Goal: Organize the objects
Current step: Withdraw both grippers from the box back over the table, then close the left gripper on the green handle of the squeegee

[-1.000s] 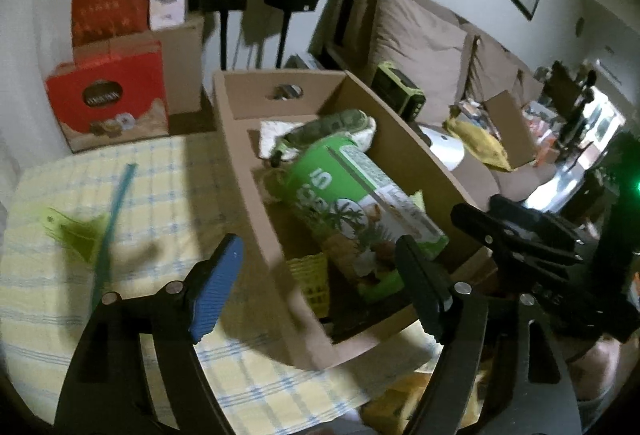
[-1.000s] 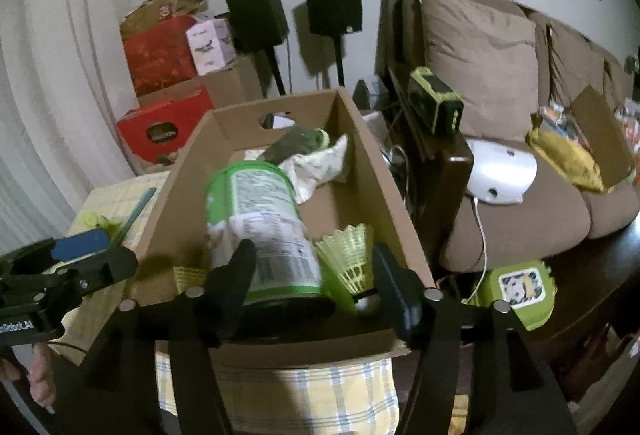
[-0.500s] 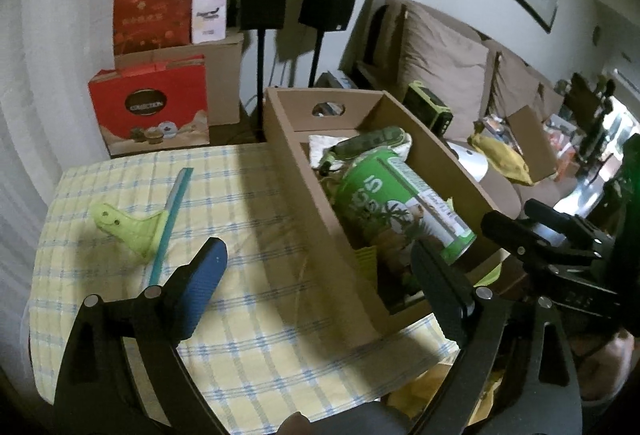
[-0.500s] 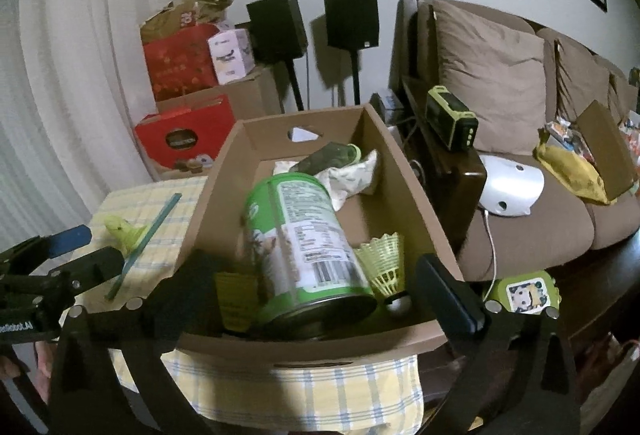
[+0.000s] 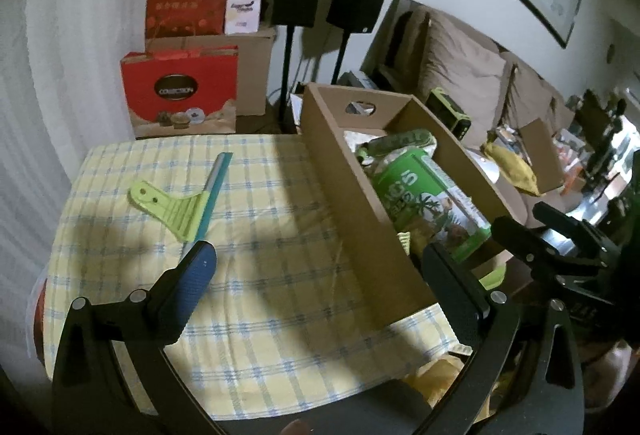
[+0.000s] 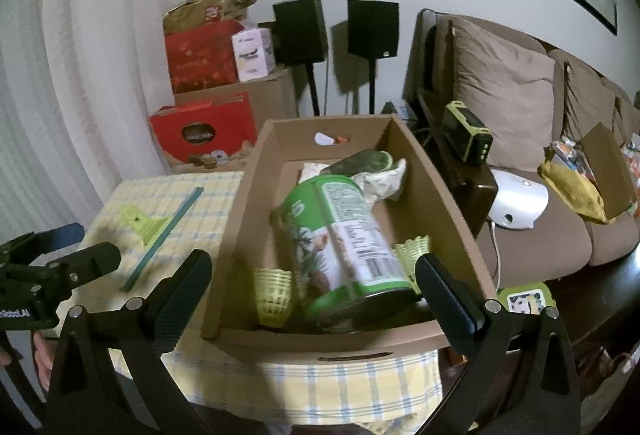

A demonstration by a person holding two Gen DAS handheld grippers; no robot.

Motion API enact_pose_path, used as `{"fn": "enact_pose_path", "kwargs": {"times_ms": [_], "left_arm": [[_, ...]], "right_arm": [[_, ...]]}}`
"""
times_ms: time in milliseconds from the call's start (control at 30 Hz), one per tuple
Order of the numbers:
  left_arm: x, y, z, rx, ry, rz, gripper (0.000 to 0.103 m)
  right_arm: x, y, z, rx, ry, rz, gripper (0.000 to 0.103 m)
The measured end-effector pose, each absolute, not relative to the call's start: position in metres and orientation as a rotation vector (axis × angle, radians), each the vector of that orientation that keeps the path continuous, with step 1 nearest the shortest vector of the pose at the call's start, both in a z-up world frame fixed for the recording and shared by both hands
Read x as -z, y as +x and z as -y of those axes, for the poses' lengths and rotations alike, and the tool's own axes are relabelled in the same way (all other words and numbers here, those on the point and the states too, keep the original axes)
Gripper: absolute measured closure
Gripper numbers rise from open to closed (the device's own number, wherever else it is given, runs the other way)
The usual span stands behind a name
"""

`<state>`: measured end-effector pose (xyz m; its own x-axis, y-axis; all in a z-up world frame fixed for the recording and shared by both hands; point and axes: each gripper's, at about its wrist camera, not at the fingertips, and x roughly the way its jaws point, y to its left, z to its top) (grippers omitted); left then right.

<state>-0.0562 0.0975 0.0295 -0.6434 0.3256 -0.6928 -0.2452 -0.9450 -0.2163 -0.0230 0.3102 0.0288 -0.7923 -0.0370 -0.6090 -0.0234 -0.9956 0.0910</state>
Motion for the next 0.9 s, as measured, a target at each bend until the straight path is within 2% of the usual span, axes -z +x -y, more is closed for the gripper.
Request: {"fn": "enact_pose_path", "kwargs": {"times_ms": [900], "left_arm": [[-0.029, -0.039, -0.001, -2.726, -1.095, 0.203, 0.001]], "right_arm": [[-0.036, -0.039, -0.225, 2.847, 1.008, 0.095, 0.001]]}}
